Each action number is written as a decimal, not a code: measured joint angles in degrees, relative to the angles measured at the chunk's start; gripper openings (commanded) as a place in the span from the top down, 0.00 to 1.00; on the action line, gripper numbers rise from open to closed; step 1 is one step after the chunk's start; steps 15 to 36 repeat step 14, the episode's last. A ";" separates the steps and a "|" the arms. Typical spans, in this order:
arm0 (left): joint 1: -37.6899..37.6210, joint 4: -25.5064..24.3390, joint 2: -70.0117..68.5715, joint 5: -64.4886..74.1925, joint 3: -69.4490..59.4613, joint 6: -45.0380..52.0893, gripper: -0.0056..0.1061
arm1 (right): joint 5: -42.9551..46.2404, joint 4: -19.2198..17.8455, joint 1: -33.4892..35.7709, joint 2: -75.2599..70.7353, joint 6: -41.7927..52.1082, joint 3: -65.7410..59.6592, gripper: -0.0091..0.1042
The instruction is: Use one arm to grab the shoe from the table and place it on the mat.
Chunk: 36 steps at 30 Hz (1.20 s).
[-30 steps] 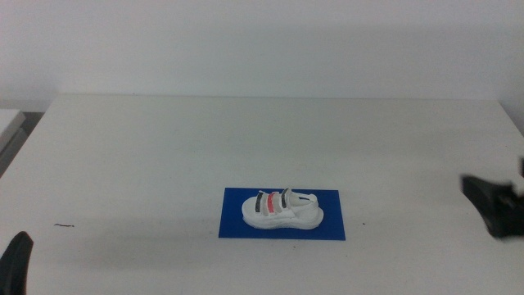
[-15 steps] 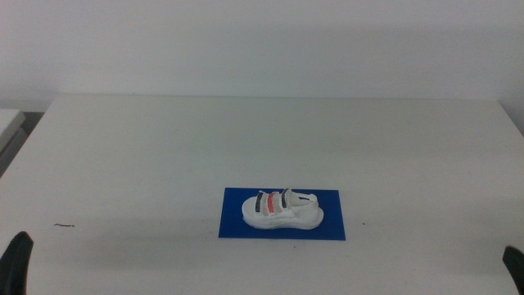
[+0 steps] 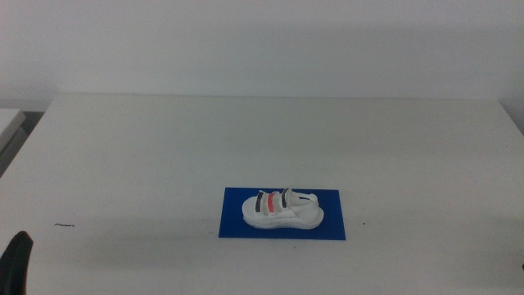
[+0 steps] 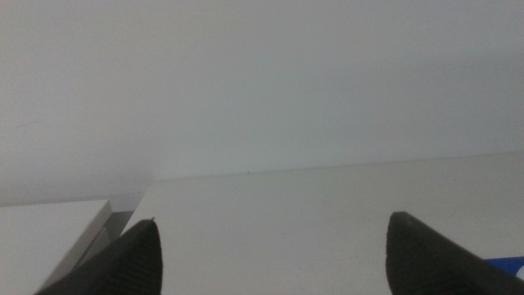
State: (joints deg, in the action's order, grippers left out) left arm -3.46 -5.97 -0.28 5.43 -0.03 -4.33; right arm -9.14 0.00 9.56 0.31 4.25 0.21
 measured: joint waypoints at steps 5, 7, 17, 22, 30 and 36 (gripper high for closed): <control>0.00 0.00 0.00 -0.11 0.00 0.00 0.11 | -0.35 0.30 0.00 -0.09 -0.11 0.00 0.10; 0.00 0.00 0.00 -0.11 0.00 0.00 0.11 | -0.35 0.52 0.00 -0.09 -0.11 0.00 0.10; 0.00 0.00 0.00 -0.11 0.00 0.00 0.11 | -0.35 0.61 0.00 -0.09 -1.23 0.00 0.10; 0.00 0.00 0.00 -0.11 0.00 0.00 0.11 | -0.35 0.61 0.00 -0.09 -1.23 0.00 0.10; 0.00 0.00 0.00 -0.11 0.00 0.00 0.11 | -0.35 0.61 0.00 -0.09 -1.23 0.00 0.10; 0.00 0.00 0.00 -0.11 0.00 0.00 0.11 | -0.35 0.61 0.00 -0.09 -1.23 0.00 0.10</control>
